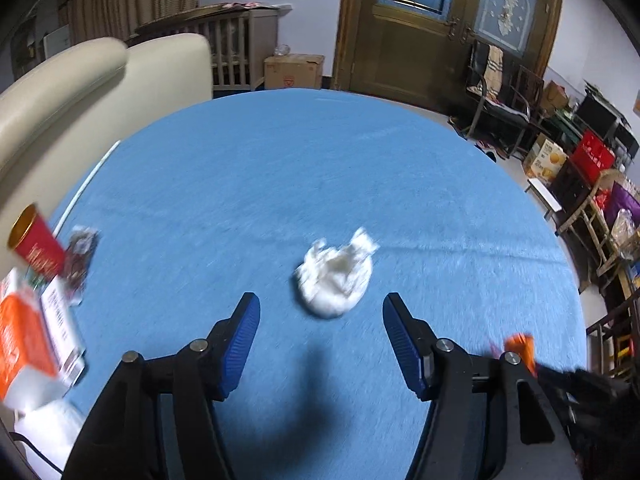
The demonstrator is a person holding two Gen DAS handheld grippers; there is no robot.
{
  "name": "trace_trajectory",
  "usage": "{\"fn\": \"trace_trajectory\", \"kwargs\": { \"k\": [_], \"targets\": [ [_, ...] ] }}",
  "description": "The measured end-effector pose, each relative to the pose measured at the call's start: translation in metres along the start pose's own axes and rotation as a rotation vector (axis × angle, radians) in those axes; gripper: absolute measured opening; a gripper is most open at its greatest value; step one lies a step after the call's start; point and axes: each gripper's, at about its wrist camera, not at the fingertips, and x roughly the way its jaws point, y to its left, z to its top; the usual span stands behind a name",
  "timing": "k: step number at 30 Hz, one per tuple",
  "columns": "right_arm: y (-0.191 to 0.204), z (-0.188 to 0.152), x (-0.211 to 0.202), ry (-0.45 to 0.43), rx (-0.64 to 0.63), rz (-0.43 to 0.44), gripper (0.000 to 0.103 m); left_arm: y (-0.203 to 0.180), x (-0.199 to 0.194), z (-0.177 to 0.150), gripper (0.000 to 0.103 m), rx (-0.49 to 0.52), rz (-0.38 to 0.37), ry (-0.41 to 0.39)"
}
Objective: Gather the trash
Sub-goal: 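Grasp the orange wrapper bundle with the right gripper and lift it, then grasp the white tissue with the left gripper while the right holds the orange wrapper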
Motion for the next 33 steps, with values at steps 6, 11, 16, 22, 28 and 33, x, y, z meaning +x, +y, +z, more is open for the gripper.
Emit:
{"fn": "trace_trajectory", "kwargs": {
  "k": [6, 11, 16, 22, 28, 33],
  "targets": [
    [-0.010, -0.010, -0.007, -0.002, 0.000, 0.006, 0.033, -0.011, 0.035, 0.018, 0.065, 0.028, 0.020, 0.034],
    [-0.013, -0.013, -0.010, 0.001, 0.002, 0.016, 0.033, -0.009, 0.058, 0.017, 0.034, 0.019, 0.006, 0.098],
    [-0.008, -0.013, -0.009, -0.005, -0.008, 0.013, 0.033, -0.013, 0.046, 0.010, 0.023, 0.056, 0.037, 0.069],
    [0.002, -0.020, -0.017, -0.024, -0.023, 0.020, 0.033, -0.020, 0.003, -0.009, 0.023, 0.121, 0.054, -0.009],
    [0.024, -0.032, -0.025, -0.041, -0.048, 0.029, 0.033, -0.021, -0.040, -0.030, 0.023, 0.153, 0.062, -0.051],
    [0.039, -0.039, -0.038, -0.056, -0.075, 0.031, 0.033, -0.019, -0.063, -0.047, 0.023, 0.152, 0.066, -0.070]
  ]
}}
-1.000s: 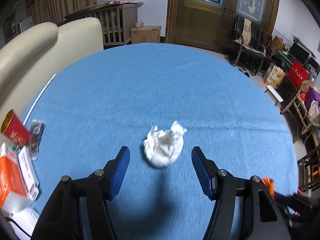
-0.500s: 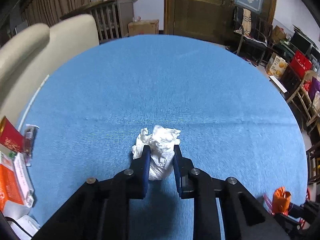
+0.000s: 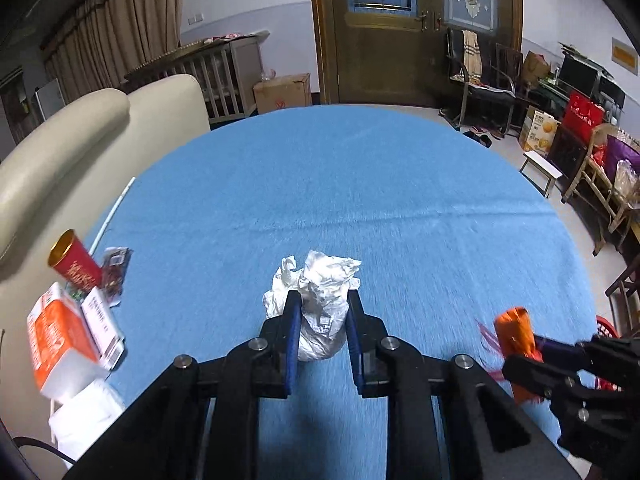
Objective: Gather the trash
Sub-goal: 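Grasp the white tissue with the left gripper while the right holds the orange wrapper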
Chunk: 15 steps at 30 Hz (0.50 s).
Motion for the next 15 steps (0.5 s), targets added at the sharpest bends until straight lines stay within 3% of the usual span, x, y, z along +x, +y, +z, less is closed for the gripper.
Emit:
{"fn": "trace_trajectory", "kwargs": {
  "k": [15],
  "targets": [
    [0.033, -0.017, -0.016, -0.004, -0.035, -0.009, 0.033, 0.009, -0.044, -0.036, 0.023, -0.044, -0.009, -0.010]
  ]
}}
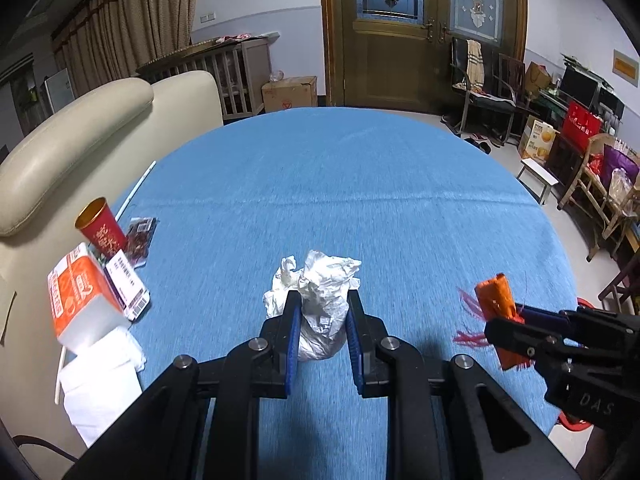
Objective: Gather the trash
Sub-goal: 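Grasp the white tissue with the left gripper while the right holds the orange wrapper, then carry the orange wrapper and white tissue over the red basket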
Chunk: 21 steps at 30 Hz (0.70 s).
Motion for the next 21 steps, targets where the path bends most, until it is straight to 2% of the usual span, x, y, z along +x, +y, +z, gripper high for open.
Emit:
{"fn": "trace_trajectory", "kwargs": {
  "k": [10, 21],
  "targets": [
    [0.003, -0.005, -0.008, -0.013, -0.007, 0.002, 0.033, 0.002, -0.015, -0.014, 0.023, -0.019, -0.022, 0.010],
    [-0.004, -0.010, -0.026, -0.037, 0.002, -0.002, 0.033, -0.019, -0.034, -0.024, 0.023, -0.004, -0.059, 0.013]
  ]
}}
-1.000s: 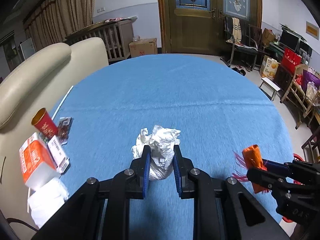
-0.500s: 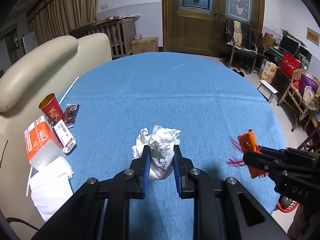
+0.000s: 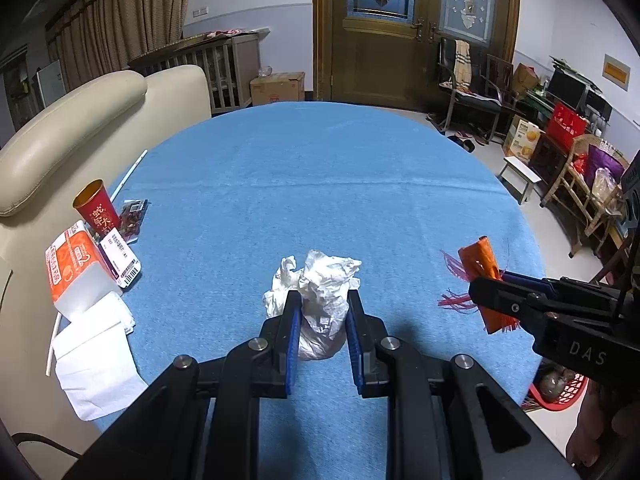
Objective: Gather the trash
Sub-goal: 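Carry the orange wrapper and white tissue over the red basket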
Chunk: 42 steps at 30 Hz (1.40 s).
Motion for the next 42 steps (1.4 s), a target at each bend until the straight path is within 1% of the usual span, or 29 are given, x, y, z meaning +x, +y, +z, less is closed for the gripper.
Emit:
{"fn": "trace_trajectory", "kwargs": {
  "k": [11, 22, 31, 36, 42],
  "targets": [
    [-0.011, -0.010, -0.028, -0.044, 0.017, -0.011, 0.033, -0.021, -0.016, -0.003, 0.023, 0.037, -0.030, -0.014],
    [-0.026, -0.018, -0.046, -0.069, 0.045, -0.024, 0.033, -0.044, -0.027, -0.004, 0.023, 0.083, -0.056, -0.018],
    [-0.051, -0.028, -0.071, -0.105, 0.096, -0.051, 0.033, -0.061, -0.032, -0.003, 0.023, 0.135, -0.085, -0.020],
    [-0.069, -0.035, -0.085, -0.118, 0.123, -0.070, 0.033, -0.077, -0.034, -0.002, 0.023, 0.167, -0.114, -0.012],
    [-0.088, -0.045, -0.099, -0.132, 0.160, -0.085, 0.033, -0.097, -0.037, -0.001, 0.023, 0.214, -0.126, -0.012]
  ]
}}
